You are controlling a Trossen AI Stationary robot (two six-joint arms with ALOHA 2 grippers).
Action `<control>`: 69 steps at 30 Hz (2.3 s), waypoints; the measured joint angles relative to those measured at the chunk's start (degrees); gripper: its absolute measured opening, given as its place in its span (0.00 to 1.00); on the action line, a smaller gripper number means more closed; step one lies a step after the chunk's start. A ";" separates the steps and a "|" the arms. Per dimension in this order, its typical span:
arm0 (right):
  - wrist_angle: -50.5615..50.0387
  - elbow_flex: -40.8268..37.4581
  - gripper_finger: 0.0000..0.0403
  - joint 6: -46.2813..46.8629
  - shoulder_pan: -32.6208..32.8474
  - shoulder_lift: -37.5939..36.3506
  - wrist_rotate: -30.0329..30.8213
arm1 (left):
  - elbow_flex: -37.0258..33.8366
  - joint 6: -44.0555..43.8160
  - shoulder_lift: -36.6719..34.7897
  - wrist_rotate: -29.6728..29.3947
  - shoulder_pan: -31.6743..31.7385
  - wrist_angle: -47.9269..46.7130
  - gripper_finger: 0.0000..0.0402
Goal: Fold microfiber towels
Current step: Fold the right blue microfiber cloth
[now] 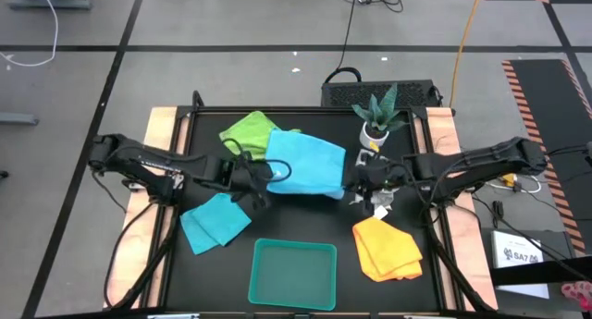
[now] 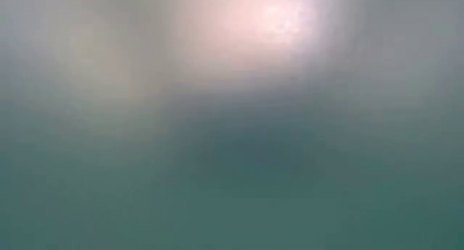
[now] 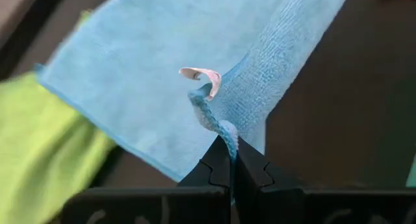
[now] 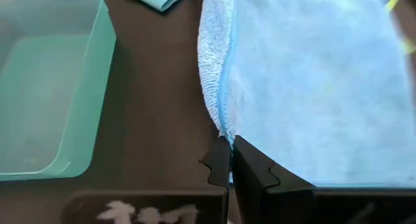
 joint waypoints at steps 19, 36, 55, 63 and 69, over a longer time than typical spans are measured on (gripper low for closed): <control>20.24 -11.99 0.00 14.77 11.04 0.00 -1.40 | -9.74 -14.86 0.00 3.08 -9.89 17.53 0.00; 21.15 -11.99 0.00 20.82 14.94 5.37 0.47 | -9.68 -19.26 2.69 -1.82 -12.38 17.30 0.00; 20.97 -12.03 0.00 -1.08 -2.97 5.53 4.73 | -9.74 -4.02 2.54 -8.68 1.15 14.73 0.00; 20.99 -12.03 0.00 -9.87 -12.65 5.53 4.73 | -9.74 3.14 2.54 -8.63 8.79 15.63 0.00; 21.02 -12.01 0.00 -14.77 -19.03 5.53 4.70 | -9.74 9.45 2.54 -6.41 15.25 18.55 0.00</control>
